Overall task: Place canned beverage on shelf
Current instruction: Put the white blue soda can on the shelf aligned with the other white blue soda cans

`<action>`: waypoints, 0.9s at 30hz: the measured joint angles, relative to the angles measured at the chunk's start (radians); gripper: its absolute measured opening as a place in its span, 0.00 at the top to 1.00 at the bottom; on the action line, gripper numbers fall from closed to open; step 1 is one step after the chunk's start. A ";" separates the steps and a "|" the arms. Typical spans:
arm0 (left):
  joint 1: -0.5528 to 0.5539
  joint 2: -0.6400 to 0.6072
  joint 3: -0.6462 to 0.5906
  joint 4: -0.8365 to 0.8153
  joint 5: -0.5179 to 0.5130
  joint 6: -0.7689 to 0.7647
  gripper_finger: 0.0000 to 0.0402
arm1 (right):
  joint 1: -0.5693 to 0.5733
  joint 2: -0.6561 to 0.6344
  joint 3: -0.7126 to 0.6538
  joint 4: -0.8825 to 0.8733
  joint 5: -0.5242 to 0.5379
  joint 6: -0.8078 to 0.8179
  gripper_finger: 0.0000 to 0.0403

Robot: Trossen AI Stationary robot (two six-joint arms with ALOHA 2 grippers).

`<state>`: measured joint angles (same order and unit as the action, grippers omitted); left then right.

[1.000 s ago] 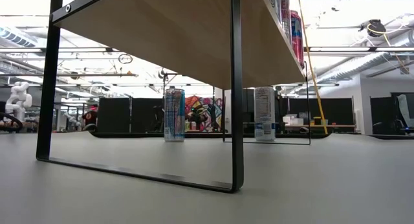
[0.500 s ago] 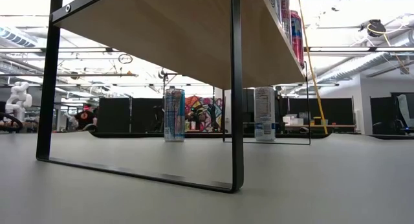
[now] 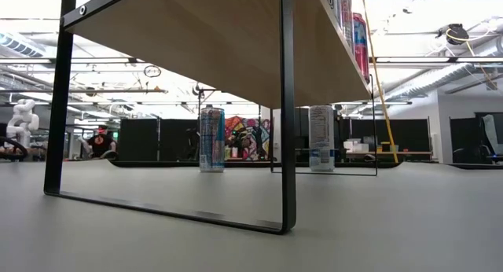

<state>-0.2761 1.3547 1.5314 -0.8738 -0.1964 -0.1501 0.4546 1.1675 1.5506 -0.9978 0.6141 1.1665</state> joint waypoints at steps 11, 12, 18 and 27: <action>0.096 -0.004 0.000 0.004 -0.004 -0.054 0.40 | -0.391 -0.001 0.245 -0.165 0.013 -0.388 1.00; 0.105 -0.003 0.000 0.005 -0.003 -0.054 0.40 | -0.432 0.000 0.243 -0.166 -0.021 -0.436 1.00; 0.153 -0.002 0.000 0.005 0.008 -0.058 0.40 | -0.692 0.001 0.172 -0.166 -0.317 -0.682 1.00; 0.201 -0.002 0.000 0.000 0.008 -0.077 0.40 | -1.096 0.034 0.017 -0.018 -0.812 -1.047 1.00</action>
<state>-0.0754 1.3525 1.5314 -0.8734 -0.1882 -0.2272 -0.6417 1.2017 1.5680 -1.0159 -0.1979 0.1196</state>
